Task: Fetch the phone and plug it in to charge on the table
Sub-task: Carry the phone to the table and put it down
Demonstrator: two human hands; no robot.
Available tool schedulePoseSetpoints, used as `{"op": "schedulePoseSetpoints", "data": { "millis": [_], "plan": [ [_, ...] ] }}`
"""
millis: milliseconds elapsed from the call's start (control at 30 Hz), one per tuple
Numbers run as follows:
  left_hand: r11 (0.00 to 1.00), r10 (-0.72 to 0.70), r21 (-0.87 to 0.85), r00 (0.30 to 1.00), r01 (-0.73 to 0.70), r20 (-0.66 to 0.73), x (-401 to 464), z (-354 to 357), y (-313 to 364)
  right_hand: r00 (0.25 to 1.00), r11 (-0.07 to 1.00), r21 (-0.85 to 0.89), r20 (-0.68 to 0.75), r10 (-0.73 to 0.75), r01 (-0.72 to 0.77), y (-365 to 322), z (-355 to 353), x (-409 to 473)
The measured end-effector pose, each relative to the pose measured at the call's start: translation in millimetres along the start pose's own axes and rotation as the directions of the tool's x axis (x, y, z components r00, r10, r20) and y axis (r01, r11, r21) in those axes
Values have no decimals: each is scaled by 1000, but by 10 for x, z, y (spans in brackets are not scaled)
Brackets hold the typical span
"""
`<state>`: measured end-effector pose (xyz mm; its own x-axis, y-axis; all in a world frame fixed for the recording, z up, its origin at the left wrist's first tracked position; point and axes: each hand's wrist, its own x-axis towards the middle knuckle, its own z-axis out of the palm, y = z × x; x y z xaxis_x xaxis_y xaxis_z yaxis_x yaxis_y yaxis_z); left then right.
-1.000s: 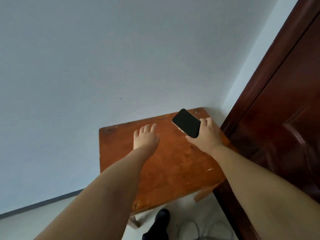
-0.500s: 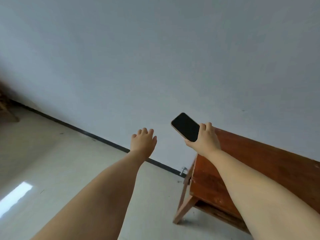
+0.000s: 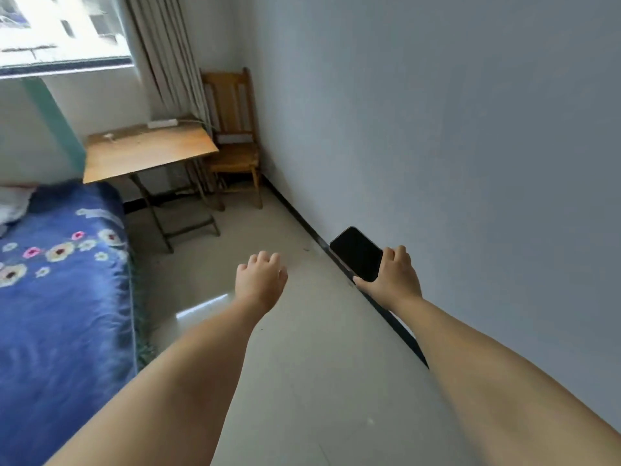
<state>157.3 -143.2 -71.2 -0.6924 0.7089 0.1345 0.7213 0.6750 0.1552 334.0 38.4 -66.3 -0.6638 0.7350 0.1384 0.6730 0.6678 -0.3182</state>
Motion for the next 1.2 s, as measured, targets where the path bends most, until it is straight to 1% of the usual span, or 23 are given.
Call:
{"op": "schedulePoseSetpoints", "data": {
  "millis": [67, 167, 333, 533, 600, 667, 733, 800, 933, 1000, 1067, 1200],
  "plan": [
    [998, -65, 15, 998, 65, -26, 99, -65, -437, 996, 996, 3, 31, -85, 85, -452, 175, 292],
    [987, -160, 27, 987, 161, -28, 236, -94, -972, 982, 984, 24, 58, -180, 179, -1009, 430, 688],
    [960, -265, 78, 962, 270, -71, 769, 1, -1725, 944, 948, 27, 93, -317, 316, -1684, 875, 1480],
    [925, -353, 121, 933, 360, -74, 1898, 52, -2466, 906, 914, 31, 126, -404, 403, -2444, 1323, 2808],
    [907, -401, 103, 912, 408, -83, 2271, 2, -2704, 886, 897, 41, 145, -441, 440, -2759, 1429, 3263],
    [892, -437, 78, 894, 445, -96, 2566, -79, -2923, 875, 885, 54, 134, -466, 463, -3088, 1516, 3657],
    [879, -463, 84, 883, 469, -79, 2811, -131, -3186, 862, 875, 65, 149, -484, 480, -3446, 1670, 3992],
    [858, -499, 84, 862, 506, -88, 3017, -159, -3484, 834, 849, 65, 163, -527, 524, -3799, 1841, 4257],
    [799, -590, 79, 802, 597, -93, 3507, -206, -4288, 772, 796, 92, 200, -603, 598, -4590, 2273, 4794],
    [784, -605, 99, 791, 612, -94, 3803, -217, -4705, 757, 783, 87, 207, -619, 616, -4951, 2495, 5079],
    [781, -608, 100, 786, 617, -109, 4134, -255, -5094, 764, 787, 93, 196, -615, 610, -5300, 2668, 5401],
    [812, -563, 120, 820, 572, -99, 4918, -364, -5821, 802, 828, 98, 207, -560, 552, -5975, 2939, 6087]
  ]
}}
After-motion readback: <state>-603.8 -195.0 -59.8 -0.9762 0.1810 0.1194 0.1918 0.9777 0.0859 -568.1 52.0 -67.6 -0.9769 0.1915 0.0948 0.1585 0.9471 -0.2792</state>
